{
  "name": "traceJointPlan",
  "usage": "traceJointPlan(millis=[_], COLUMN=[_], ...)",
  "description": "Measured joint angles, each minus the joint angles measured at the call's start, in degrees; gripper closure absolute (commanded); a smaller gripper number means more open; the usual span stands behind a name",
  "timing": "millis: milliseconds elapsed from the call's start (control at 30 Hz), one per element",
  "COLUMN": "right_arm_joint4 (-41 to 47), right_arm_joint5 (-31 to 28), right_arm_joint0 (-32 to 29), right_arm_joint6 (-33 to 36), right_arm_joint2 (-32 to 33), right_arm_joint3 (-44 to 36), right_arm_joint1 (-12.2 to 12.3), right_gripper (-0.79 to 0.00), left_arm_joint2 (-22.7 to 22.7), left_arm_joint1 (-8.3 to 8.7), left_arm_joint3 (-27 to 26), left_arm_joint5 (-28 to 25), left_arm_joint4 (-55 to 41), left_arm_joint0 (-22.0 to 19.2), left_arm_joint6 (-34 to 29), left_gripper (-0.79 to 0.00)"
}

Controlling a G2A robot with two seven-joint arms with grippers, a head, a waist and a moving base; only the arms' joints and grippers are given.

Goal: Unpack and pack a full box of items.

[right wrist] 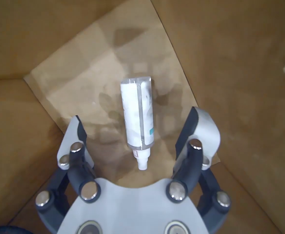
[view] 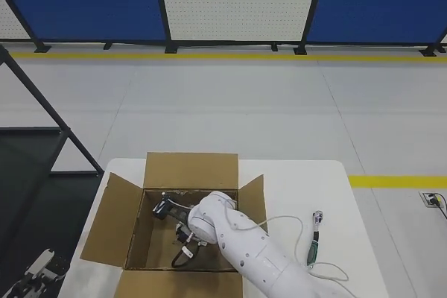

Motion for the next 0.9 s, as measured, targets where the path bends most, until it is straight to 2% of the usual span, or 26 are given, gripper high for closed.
traceJointPlan(millis=[200,433,533,733,900], right_arm_joint4=[-4.5,-16.6,-22.0,-30.6,-34.6], right_arm_joint5=[2.4,3.0,2.2,2.0,2.2], right_arm_joint0=[-4.6,-16.5,-21.4,-28.3,-32.9], right_arm_joint6=[2.7,11.0,13.1,16.1,18.4], right_arm_joint2=[3.4,10.6,13.3,18.5,23.7], right_arm_joint3=[-14.5,-45.3,-57.9,-76.5,-87.6], right_arm_joint1=[2.9,8.0,9.4,11.1,12.0], right_gripper=[-0.785,-0.785,-0.785,-0.785,-0.785], left_arm_joint2=[0.0,0.0,0.0,0.0,0.0], left_arm_joint1=[0.0,0.0,0.0,0.0,0.0], left_arm_joint3=[0.0,0.0,0.0,0.0,0.0], left_arm_joint5=[0.0,0.0,0.0,0.0,0.0], left_arm_joint4=[0.0,0.0,0.0,0.0,0.0], left_arm_joint0=[0.0,0.0,0.0,0.0,0.0], left_arm_joint6=[0.0,0.0,0.0,0.0,0.0], left_gripper=[-0.785,-0.785,-0.785,-0.785,-0.785])
